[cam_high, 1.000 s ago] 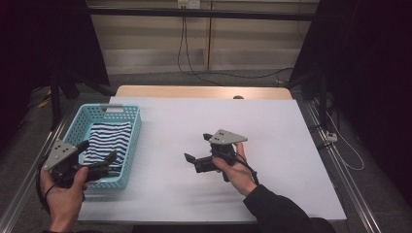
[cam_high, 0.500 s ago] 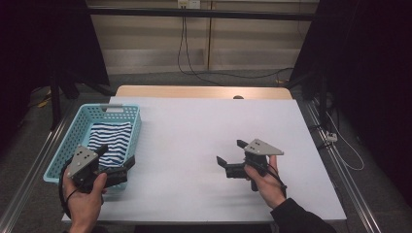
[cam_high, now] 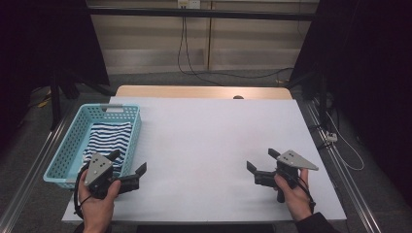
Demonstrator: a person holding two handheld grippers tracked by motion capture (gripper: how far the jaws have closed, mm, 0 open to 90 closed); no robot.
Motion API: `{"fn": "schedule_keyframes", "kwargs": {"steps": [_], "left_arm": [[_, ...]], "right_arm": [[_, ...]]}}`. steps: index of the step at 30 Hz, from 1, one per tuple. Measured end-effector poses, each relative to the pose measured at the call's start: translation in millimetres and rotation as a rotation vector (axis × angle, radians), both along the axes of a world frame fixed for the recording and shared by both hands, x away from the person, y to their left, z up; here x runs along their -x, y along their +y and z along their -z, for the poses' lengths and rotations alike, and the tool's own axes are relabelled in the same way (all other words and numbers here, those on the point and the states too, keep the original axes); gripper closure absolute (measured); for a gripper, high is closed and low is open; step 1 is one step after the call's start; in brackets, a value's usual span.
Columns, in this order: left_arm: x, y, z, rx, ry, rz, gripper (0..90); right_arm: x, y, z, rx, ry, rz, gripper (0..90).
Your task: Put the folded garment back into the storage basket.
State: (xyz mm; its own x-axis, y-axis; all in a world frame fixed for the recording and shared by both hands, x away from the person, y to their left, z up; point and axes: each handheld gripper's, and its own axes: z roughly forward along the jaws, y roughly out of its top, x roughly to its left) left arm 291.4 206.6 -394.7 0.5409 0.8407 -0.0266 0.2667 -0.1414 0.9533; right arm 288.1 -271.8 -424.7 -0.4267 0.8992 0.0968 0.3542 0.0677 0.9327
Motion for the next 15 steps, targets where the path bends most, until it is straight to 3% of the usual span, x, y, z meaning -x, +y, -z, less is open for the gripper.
{"fn": "schedule_keyframes", "kwargs": {"steps": [9,11,15], "left_arm": [[12.3,-3.2,6.4,-0.011,-0.001,-0.010,3.6],[11.1,-1.9,8.4,-0.031,-0.007,-0.020,3.6],[10.6,6.1,8.4,-0.001,-0.016,-0.049,3.6]], "right_arm": [[18.4,-24.2,3.3,-0.012,-0.035,0.075,4.1],[22.4,-26.0,3.4,-0.011,-0.037,0.085,4.1],[26.1,-21.8,4.4,0.020,-0.054,0.068,4.1]]}}
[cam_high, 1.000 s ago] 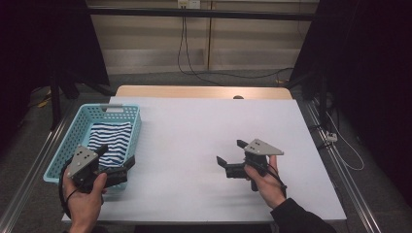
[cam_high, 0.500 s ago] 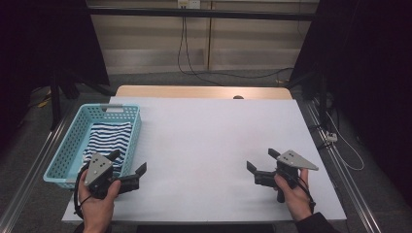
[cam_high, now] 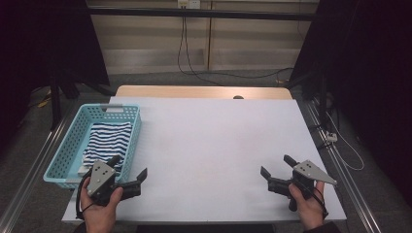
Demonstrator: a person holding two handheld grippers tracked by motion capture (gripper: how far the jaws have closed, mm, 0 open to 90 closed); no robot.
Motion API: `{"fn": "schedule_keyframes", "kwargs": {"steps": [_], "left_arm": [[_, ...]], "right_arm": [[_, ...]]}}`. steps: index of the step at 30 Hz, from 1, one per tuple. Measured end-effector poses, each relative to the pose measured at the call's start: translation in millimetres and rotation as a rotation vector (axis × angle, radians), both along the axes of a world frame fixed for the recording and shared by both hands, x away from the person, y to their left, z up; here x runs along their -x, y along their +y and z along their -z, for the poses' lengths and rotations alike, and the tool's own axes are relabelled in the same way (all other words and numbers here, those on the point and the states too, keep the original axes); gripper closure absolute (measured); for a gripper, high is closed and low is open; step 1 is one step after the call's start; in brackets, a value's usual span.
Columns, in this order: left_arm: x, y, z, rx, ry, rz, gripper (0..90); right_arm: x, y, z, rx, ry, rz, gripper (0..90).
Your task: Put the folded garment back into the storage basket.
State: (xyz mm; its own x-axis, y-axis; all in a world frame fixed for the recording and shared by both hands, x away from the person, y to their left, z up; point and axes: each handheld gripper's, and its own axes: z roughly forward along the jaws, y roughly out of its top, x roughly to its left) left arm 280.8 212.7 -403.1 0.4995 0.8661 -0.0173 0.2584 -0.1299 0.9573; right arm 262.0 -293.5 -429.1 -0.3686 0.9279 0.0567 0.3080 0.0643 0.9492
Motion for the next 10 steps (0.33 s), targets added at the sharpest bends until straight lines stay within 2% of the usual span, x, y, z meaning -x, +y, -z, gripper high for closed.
{"fn": "schedule_keyframes", "kwargs": {"steps": [2,4,10], "left_arm": [[-1.0,1.7,0.9,-0.009,-0.004,-0.015,3.6],[-2.5,4.3,1.9,0.009,0.007,-0.017,3.6],[-2.2,6.0,1.7,0.018,0.021,-0.025,3.6]], "right_arm": [[-0.7,2.0,0.3,-0.001,0.002,-0.005,4.1],[-2.4,2.6,0.8,0.001,0.002,-0.010,4.1],[-4.9,3.9,0.8,-0.009,-0.002,-0.019,4.1]]}}
